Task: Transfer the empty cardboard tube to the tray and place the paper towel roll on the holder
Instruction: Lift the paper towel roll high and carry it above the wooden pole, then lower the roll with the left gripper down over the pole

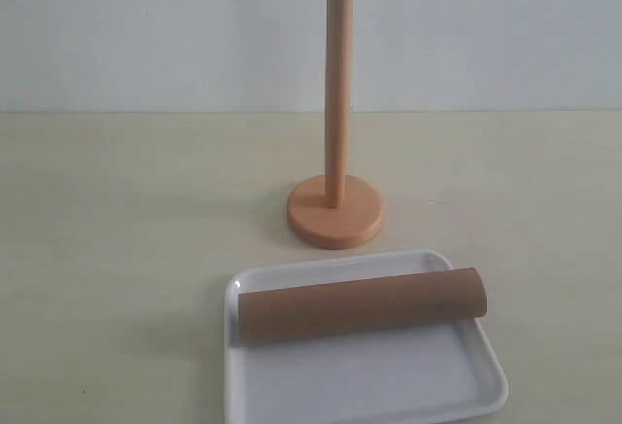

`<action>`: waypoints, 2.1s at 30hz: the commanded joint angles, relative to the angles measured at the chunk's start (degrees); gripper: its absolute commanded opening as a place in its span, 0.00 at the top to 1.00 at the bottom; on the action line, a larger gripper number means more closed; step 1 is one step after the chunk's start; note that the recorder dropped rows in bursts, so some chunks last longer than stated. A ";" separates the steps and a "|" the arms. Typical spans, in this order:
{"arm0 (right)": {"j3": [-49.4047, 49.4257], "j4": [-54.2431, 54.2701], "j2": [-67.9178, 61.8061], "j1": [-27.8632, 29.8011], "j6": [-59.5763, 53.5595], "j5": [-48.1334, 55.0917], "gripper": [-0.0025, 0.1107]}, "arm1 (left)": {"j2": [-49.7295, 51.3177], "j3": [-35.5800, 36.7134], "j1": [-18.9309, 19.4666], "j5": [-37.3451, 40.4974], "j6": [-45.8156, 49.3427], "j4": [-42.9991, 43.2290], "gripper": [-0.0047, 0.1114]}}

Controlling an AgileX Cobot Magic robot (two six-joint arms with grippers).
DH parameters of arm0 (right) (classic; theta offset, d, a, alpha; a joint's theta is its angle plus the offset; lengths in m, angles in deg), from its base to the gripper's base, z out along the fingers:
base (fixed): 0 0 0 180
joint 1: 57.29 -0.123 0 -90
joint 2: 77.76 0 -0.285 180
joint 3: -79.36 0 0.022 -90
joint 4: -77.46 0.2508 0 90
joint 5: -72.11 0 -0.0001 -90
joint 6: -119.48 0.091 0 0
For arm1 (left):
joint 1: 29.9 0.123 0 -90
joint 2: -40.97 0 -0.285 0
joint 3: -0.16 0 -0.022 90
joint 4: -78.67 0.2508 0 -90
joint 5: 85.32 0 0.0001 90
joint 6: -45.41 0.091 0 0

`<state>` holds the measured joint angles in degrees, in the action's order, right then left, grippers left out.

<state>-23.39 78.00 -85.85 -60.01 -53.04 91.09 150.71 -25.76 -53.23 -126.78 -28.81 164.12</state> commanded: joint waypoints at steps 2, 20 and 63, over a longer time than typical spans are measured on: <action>-0.03 0.01 0.30 0.38 -0.58 -0.50 0.98 | 0.37 -0.53 -0.25 0.97 3.44 -2.80 0.92; -0.03 0.01 0.30 0.38 -0.58 -0.50 0.98 | 5.82 -0.31 -0.25 0.71 -4.88 2.68 0.92; -0.03 0.01 0.30 0.38 -0.58 -0.50 0.98 | 6.42 14.15 1.55 -0.44 5.03 -7.28 0.92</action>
<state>-23.39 78.00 -85.85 -60.01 -53.04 91.09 157.45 -12.77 -51.72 -126.45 -25.24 158.36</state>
